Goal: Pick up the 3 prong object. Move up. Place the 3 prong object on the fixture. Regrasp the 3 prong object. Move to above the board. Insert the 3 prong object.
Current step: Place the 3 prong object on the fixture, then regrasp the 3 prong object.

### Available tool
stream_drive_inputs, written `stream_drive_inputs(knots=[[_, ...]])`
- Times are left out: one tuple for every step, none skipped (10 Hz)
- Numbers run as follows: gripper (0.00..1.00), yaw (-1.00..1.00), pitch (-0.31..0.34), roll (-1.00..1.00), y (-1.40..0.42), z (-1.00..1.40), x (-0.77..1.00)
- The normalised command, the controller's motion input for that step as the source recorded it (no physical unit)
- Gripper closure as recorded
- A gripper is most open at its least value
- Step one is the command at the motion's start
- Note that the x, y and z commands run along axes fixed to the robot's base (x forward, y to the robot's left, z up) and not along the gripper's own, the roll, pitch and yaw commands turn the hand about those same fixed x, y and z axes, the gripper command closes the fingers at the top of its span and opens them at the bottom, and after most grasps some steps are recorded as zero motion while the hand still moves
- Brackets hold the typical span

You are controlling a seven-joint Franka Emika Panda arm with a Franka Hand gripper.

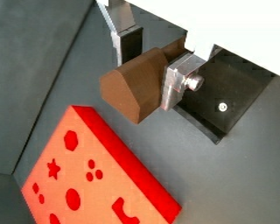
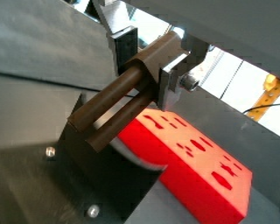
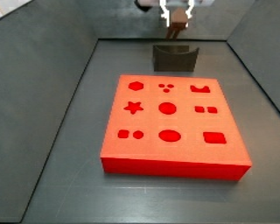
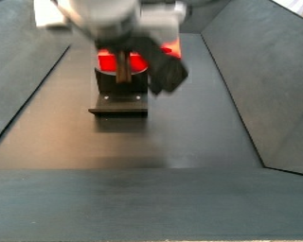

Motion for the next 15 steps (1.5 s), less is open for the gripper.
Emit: stream_drive_inputs(knots=[[1.00,-0.16,0.020,-0.30,0.14,-1.00,0.18],[1.00,-0.14,0.002,-0.22,0.14,-1.00,0.19],[1.00,-0.13,-0.009,-0.18,0.13,-0.89,0.18],[1.00,-0.11,-0.013,-0.17,0.10,-0.70,0.15],[1.00,-0.09,-0.021,-0.15,0.07,-0.46,0.12],[1.00,-0.08,-0.026,-0.14,0.06,-0.30,0.10],[1.00,-0.07,-0.023,-0.13,0.05,-0.18,0.07],[0.00,0.00,0.000,0.00,0.00,0.00,0.00],[0.00,-0.02,0.053,-0.07,0.00,1.00,0.00],[0.00,-0.02,0.055,-0.07,0.00,1.00,0.00],[0.00,-0.02,0.060,-0.04,0.01,1.00,-0.02],[0.00,-0.02,0.057,0.00,0.00,1.00,-0.02],[0.00,-0.02,0.056,0.03,0.00,1.00,-0.03],[0.00,-0.03,0.054,0.05,0.00,0.89,-0.04],[0.00,-0.03,0.048,0.05,0.00,0.66,-0.03]])
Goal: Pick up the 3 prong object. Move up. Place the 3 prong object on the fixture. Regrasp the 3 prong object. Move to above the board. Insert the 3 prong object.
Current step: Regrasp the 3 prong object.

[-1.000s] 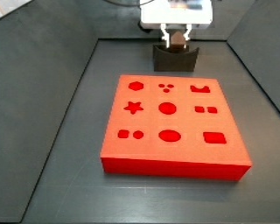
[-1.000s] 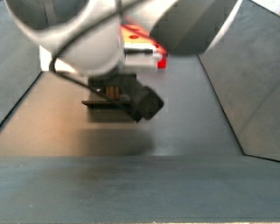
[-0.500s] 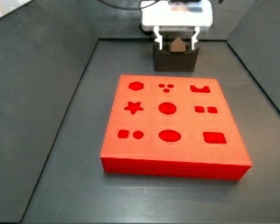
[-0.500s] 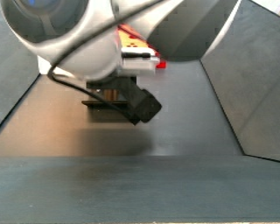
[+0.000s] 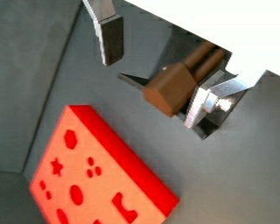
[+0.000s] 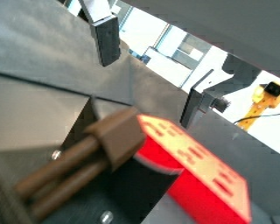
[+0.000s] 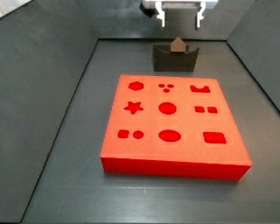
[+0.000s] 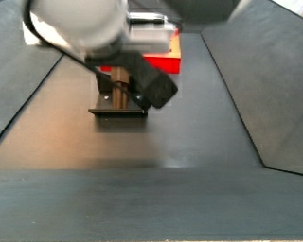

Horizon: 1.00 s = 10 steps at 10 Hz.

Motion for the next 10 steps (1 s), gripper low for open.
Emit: stream_drive_inputs(knots=[[0.00,-0.03,0.042,0.05,0.00,0.53,-0.03],[0.00,-0.03,0.036,0.05,0.00,0.29,-0.04],[0.00,0.04,0.062,1.00,-0.90,0.99,-0.13],[0.00,0.04,0.058,1.00,-0.85,0.84,-0.11],[0.00,0.04,0.047,1.00,-0.73,0.70,-0.12],[0.00,0.04,0.040,1.00,-0.59,0.51,-0.12],[0.00,0.04,0.036,1.00,-0.44,0.31,-0.10],[0.00,0.04,0.033,1.00,-0.22,0.06,-0.06],[0.00,0.04,0.034,1.00,-0.07,0.03,-0.03],[0.00,0.04,0.035,1.00,-0.03,0.05,-0.03]])
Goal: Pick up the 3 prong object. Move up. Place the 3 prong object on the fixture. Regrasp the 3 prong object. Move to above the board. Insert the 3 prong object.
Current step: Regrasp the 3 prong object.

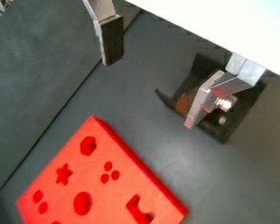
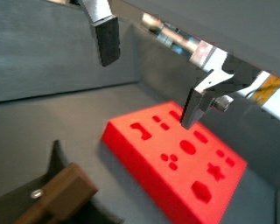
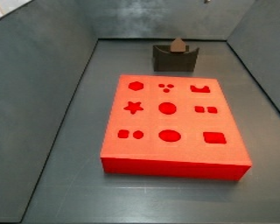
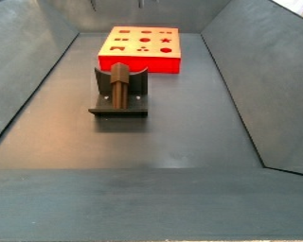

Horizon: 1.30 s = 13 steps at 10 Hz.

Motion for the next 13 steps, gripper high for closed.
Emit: stream_drive_inputs(knots=[[0.00,0.04,0.031,1.00,-0.04,0.02,-0.03],[0.00,0.04,0.025,1.00,-0.04,0.01,-0.04],[0.00,0.04,0.020,1.00,-0.03,0.01,-0.05],[0.00,0.04,0.014,1.00,-0.03,0.01,-0.05],[0.00,0.04,0.008,1.00,-0.03,0.01,-0.05],[0.00,0.04,-0.001,1.00,-0.02,0.01,-0.05],[0.00,0.04,-0.008,1.00,-0.02,0.00,-0.04],[0.00,0.04,-0.016,1.00,-0.02,0.00,-0.03],[0.00,0.04,-0.021,1.00,-0.02,0.01,-0.03],[0.00,0.04,-0.022,1.00,-0.02,0.00,-0.03],[0.00,0.04,-0.021,1.00,-0.02,0.01,-0.03],[0.00,0.04,-0.017,1.00,-0.02,0.01,-0.01],[0.00,0.04,-0.013,1.00,-0.02,0.01,0.00]])
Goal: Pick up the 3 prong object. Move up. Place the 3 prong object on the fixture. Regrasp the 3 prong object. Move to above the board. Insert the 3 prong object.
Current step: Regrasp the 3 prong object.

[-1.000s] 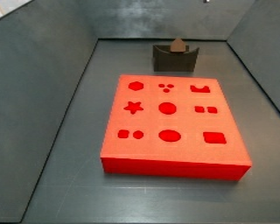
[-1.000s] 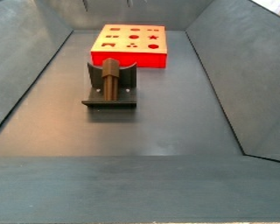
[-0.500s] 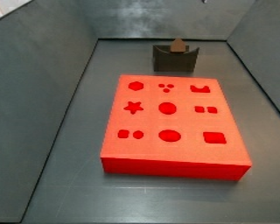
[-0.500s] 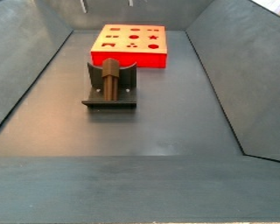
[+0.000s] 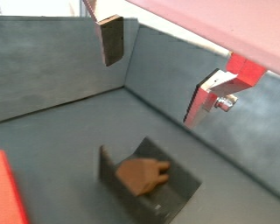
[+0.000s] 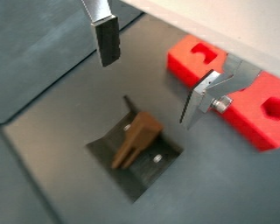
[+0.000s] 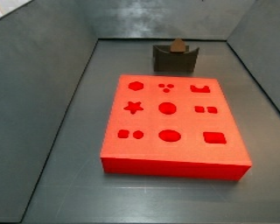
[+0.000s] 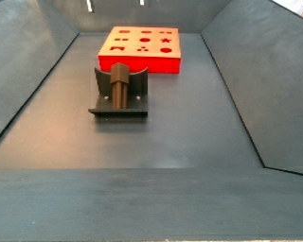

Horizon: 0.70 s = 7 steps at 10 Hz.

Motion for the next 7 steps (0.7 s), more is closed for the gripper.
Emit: stream_drive_inputs(knots=[[0.00,0.04,-0.005,1.00,-0.02,-0.01,0.02],[0.00,0.04,0.001,1.00,-0.02,-0.01,0.02],[0.00,0.05,0.014,1.00,-0.02,0.00,0.04],[0.00,0.05,0.029,1.00,-0.03,0.00,0.05],[0.00,0.06,0.053,1.00,-0.03,-0.01,0.07],[0.00,0.07,0.079,1.00,-0.04,-0.01,0.08],[0.00,0.09,0.113,0.97,-0.04,-0.01,0.09]])
